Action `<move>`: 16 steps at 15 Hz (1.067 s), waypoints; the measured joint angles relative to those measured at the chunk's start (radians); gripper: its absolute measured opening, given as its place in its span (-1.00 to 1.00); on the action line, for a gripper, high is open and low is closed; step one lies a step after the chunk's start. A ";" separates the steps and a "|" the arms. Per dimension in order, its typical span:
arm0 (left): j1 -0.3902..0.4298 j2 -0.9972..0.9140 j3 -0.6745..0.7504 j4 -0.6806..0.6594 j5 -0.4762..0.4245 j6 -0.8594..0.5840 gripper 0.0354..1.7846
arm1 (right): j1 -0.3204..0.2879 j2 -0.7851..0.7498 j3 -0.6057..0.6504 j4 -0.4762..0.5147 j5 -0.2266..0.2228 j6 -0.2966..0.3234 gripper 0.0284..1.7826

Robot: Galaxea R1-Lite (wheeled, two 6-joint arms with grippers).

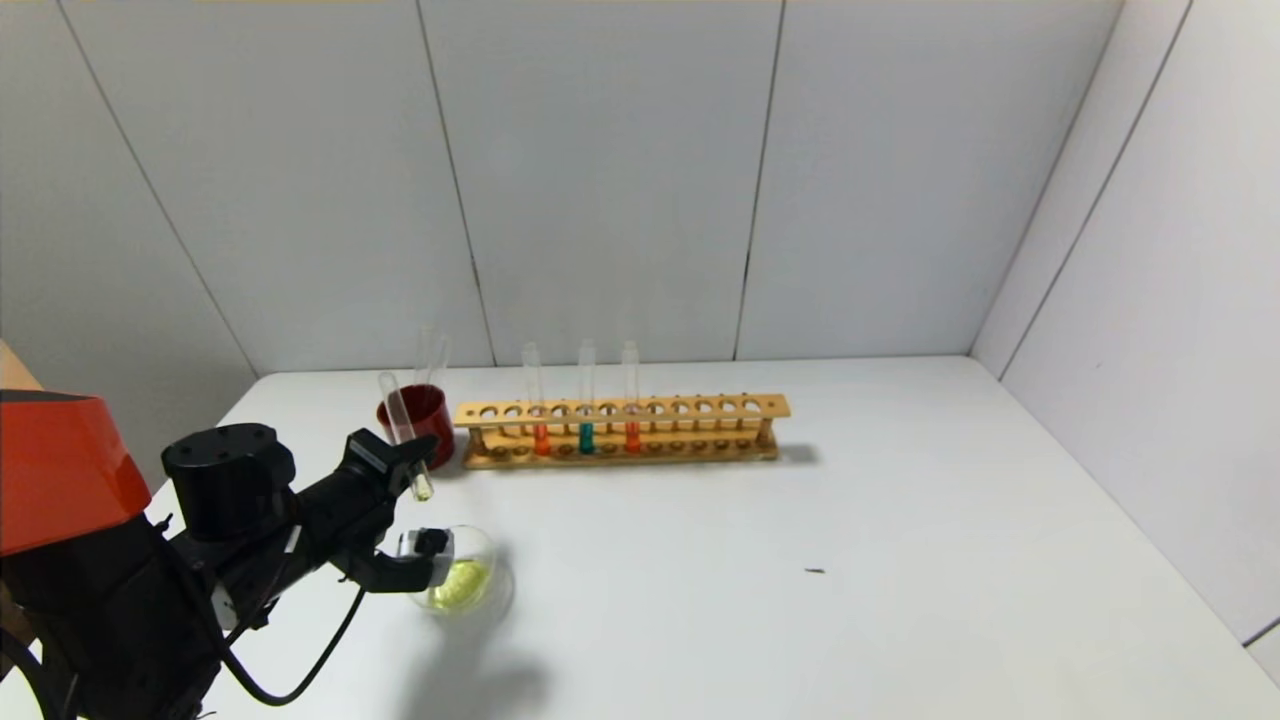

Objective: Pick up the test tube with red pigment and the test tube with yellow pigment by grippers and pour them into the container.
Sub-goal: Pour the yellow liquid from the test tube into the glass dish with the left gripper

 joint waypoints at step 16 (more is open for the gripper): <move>0.040 -0.001 -0.012 0.000 -0.063 0.130 -0.66 | 0.000 0.000 0.000 0.000 0.000 0.000 0.96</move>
